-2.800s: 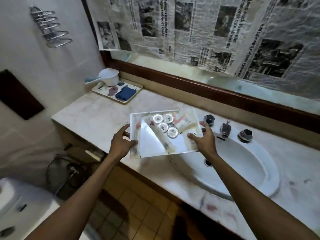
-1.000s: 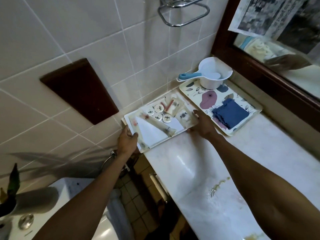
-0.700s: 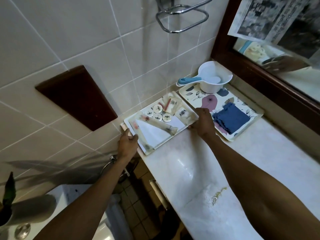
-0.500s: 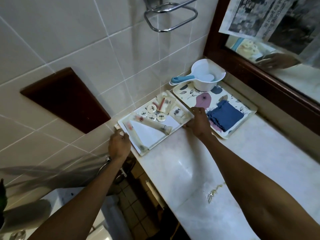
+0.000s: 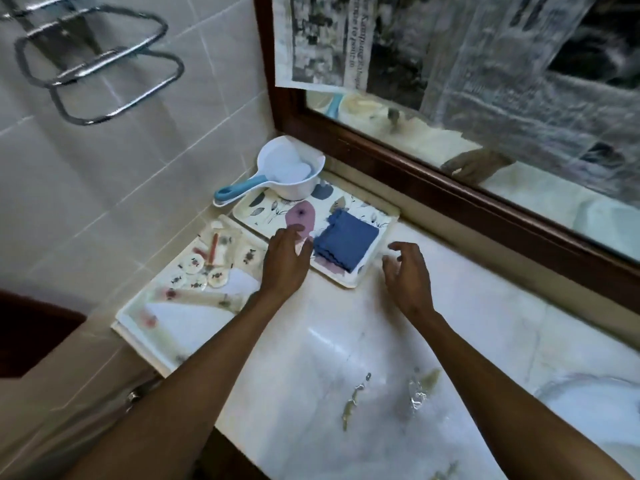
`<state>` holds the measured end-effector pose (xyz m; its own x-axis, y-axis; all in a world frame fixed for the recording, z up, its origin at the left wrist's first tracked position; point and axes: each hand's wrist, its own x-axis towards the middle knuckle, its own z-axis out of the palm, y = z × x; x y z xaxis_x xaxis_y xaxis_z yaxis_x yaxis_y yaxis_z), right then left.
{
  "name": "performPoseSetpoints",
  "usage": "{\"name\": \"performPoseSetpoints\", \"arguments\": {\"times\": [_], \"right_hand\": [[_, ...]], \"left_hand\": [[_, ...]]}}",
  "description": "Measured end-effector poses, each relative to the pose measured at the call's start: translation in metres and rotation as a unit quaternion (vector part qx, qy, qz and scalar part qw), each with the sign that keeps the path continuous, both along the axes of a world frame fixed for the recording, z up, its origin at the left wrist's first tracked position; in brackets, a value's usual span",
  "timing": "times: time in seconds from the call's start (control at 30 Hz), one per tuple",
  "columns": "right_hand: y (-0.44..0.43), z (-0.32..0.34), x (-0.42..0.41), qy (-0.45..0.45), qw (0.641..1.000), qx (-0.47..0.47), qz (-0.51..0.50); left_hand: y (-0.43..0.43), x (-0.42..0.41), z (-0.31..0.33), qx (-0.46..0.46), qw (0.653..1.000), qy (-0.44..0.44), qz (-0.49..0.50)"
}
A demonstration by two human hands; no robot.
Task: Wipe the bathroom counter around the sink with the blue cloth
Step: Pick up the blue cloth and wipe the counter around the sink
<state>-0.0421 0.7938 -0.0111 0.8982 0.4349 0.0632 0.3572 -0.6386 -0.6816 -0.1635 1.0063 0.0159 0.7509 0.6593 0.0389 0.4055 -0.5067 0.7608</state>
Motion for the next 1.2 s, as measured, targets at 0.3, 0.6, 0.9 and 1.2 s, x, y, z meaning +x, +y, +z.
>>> {"name": "performPoseSetpoints", "arguments": {"times": [0.3,0.6,0.9,1.2], "right_hand": [[-0.033,-0.047,0.035,-0.002,0.982,-0.186,0.026],[-0.038,-0.061,0.029,-0.001,0.986,-0.164,0.02],[-0.091,-0.023,0.04,0.07,0.971,-0.228,0.028],[-0.217,0.006,0.002,0.082,0.952,-0.263,-0.134]], "left_hand": [[-0.007,0.118,-0.032,-0.052,0.993,0.073,-0.072],[-0.02,0.127,-0.043,-0.028,0.992,0.058,-0.11],[-0.059,0.127,0.037,-0.034,0.972,-0.057,-0.223],[-0.136,0.146,0.0,0.039,0.941,0.078,-0.326]]}}
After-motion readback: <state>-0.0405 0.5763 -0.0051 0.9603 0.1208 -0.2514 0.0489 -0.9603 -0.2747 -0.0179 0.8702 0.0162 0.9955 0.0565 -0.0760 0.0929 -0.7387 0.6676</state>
